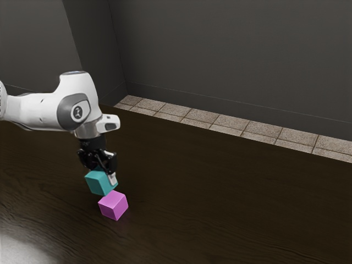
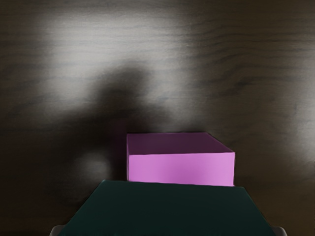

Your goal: Pick up the blue block with one arm, and put the blue block on the pink block with one arm

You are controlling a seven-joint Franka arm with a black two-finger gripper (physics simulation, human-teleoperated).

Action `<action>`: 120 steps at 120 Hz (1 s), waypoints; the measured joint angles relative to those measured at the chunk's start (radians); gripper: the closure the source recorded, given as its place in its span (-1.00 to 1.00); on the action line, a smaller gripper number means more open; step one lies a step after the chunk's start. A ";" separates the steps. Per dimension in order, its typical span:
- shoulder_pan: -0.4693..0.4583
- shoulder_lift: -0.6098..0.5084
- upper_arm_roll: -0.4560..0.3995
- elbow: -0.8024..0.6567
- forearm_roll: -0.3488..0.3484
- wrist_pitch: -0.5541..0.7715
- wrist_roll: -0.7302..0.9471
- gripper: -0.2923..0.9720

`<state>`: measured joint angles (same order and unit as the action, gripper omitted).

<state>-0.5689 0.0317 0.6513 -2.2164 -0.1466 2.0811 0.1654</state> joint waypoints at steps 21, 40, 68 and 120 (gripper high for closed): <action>-0.033 0.027 0.001 0.002 0.000 -0.006 -0.027 0.06; -0.037 0.066 -0.001 0.017 -0.005 -0.008 -0.044 -0.06; -0.055 0.082 -0.002 0.032 -0.016 -0.013 -0.048 -0.34; -0.077 0.043 0.018 0.397 0.095 -0.092 -0.049 -0.51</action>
<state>-0.6463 0.0749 0.6690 -1.8194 -0.0517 1.9895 0.1161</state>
